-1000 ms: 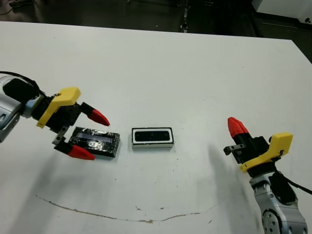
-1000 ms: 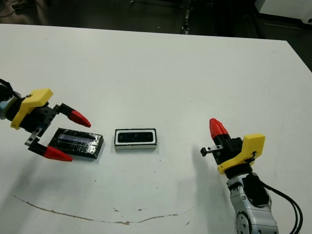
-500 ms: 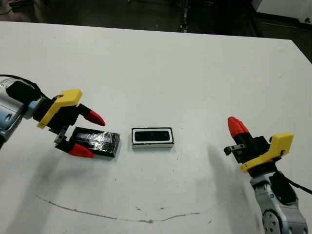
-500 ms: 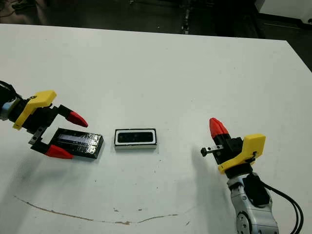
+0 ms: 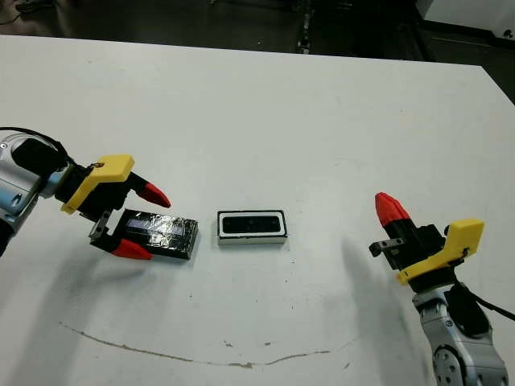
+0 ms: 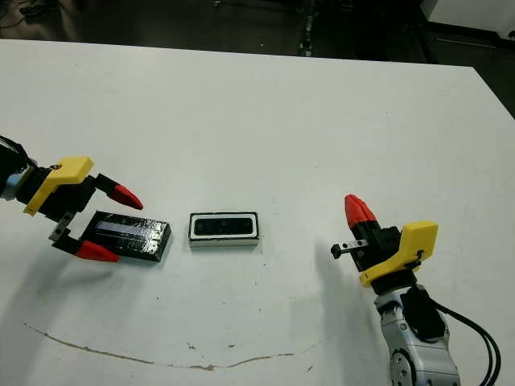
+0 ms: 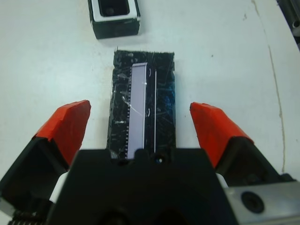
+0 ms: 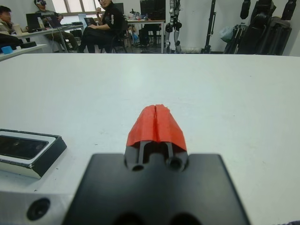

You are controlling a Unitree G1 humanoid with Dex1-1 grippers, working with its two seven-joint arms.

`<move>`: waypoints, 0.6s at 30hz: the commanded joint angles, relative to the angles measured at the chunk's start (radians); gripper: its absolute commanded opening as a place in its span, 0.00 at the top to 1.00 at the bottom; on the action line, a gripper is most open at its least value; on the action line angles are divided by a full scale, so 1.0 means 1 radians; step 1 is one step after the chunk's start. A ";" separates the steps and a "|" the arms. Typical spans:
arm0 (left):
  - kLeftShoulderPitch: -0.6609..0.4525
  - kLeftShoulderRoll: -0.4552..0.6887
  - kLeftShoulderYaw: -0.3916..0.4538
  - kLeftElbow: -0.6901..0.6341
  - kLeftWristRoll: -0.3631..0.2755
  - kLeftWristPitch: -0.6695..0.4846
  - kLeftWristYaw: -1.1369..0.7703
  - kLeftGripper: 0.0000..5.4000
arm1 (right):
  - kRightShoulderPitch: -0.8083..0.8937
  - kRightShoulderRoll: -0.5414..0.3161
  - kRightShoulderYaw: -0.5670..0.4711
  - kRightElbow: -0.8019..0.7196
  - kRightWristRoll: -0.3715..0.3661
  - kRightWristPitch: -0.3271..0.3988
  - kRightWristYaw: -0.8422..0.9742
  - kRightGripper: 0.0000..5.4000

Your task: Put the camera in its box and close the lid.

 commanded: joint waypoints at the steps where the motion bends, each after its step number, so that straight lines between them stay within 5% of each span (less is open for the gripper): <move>1: 0.000 -0.010 0.005 0.012 0.027 -0.042 -0.003 0.00 | 0.007 -0.017 -0.006 0.007 0.007 -0.019 0.014 1.00; 18: 0.025 -0.054 0.087 0.061 0.131 0.007 -0.001 0.00 | 0.012 -0.017 -0.004 -0.003 0.015 -0.004 0.010 1.00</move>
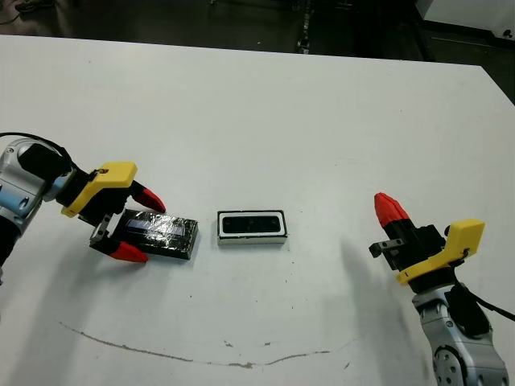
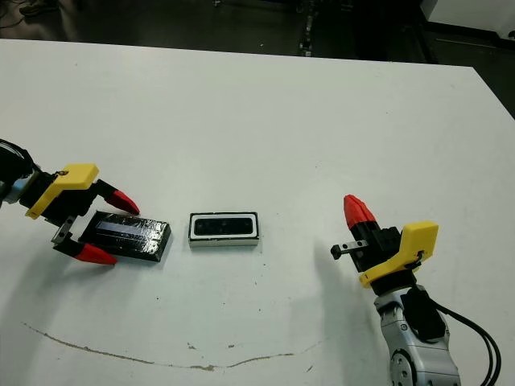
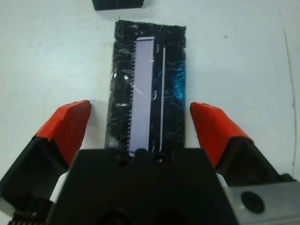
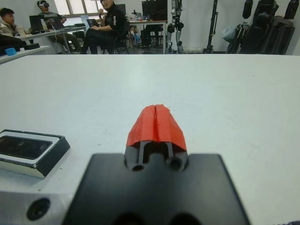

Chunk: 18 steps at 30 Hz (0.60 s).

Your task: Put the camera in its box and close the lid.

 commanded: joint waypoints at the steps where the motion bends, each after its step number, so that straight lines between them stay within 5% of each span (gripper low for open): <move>1: 0.027 -0.022 0.028 -0.001 0.007 -0.012 -0.002 0.00 | 0.009 -0.017 -0.003 0.000 0.001 -0.007 0.003 1.00; 6: 0.032 -0.027 0.029 0.011 0.015 0.032 -0.003 0.06 | 0.010 -0.018 -0.002 0.000 0.001 -0.007 0.005 1.00; 18: 0.062 -0.035 0.075 -0.039 0.065 0.127 -0.001 0.39 | 0.009 -0.021 -0.001 0.005 0.003 -0.011 0.008 1.00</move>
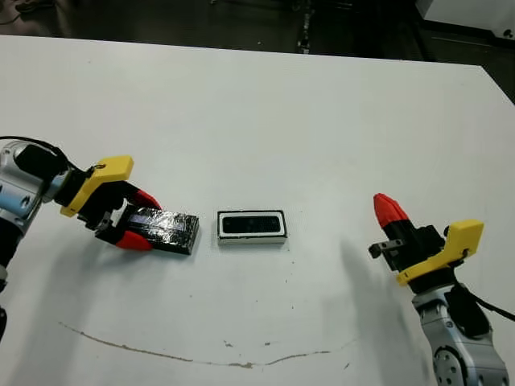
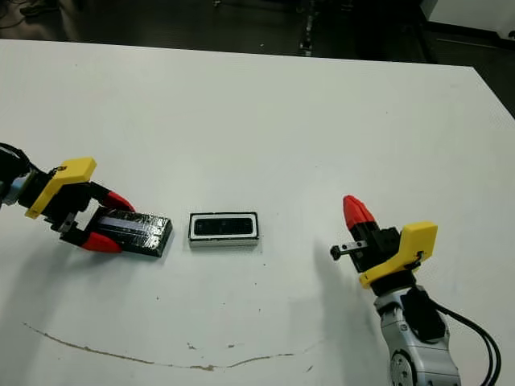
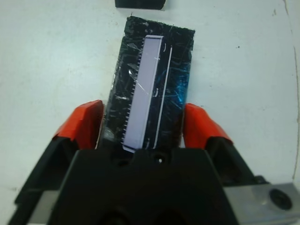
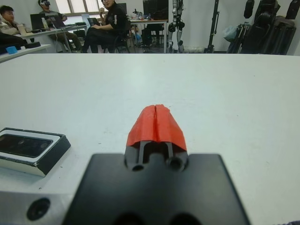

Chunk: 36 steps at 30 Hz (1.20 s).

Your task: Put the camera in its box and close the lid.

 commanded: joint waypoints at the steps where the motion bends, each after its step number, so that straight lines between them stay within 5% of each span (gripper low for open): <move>1: 0.029 -0.005 0.002 -0.005 0.025 0.000 -0.006 0.41 | 0.007 -0.013 -0.005 0.006 0.006 -0.010 0.006 1.00; 12: 0.035 -0.002 0.023 -0.026 0.015 -0.010 0.011 0.41 | 0.005 -0.014 -0.002 -0.004 0.002 0.006 -0.006 1.00; 26: 0.114 -0.053 0.271 -0.173 -0.185 0.270 0.152 0.41 | 0.006 -0.015 0.001 -0.003 -0.003 0.006 -0.010 1.00; 36: 0.186 -0.090 0.272 -0.346 -0.223 0.428 0.283 0.41 | 0.008 -0.013 0.003 -0.006 0.001 0.014 -0.015 1.00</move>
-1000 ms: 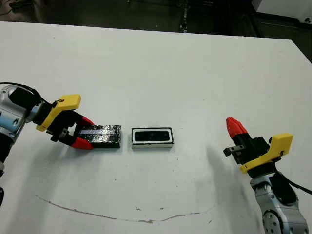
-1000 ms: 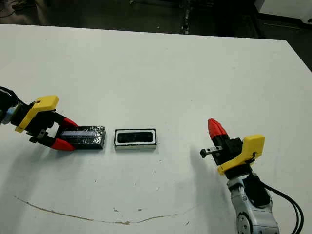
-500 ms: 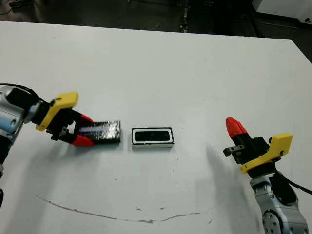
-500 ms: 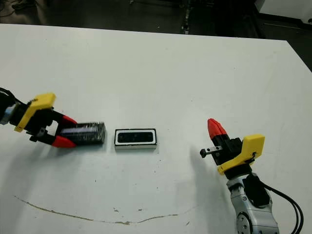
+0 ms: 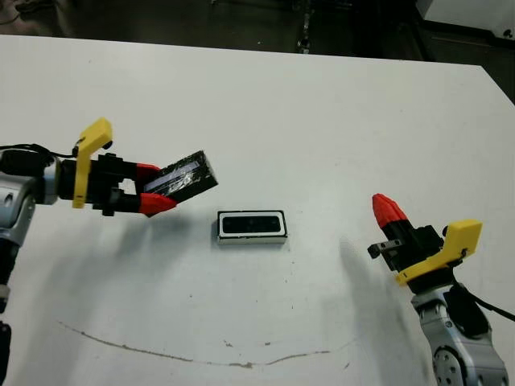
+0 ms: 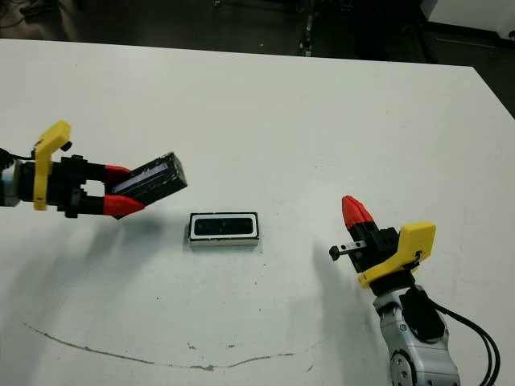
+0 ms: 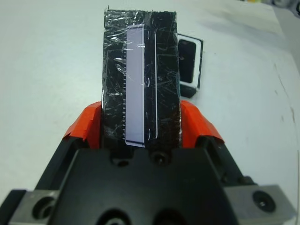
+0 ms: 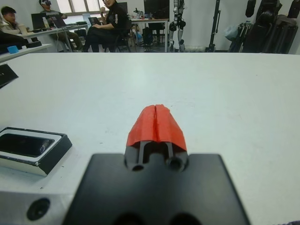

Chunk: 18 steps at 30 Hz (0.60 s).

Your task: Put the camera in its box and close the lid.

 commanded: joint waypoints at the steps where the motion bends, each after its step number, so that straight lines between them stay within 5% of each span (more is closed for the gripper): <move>1: 0.020 -0.009 -0.016 -0.019 -0.004 0.018 0.002 0.41 | 0.008 -0.011 -0.003 -0.004 -0.002 0.009 -0.011 1.00; 18: 0.051 -0.099 -0.109 0.039 0.024 -0.037 -0.016 0.41 | 0.011 -0.011 -0.002 -0.005 -0.004 0.013 -0.013 1.00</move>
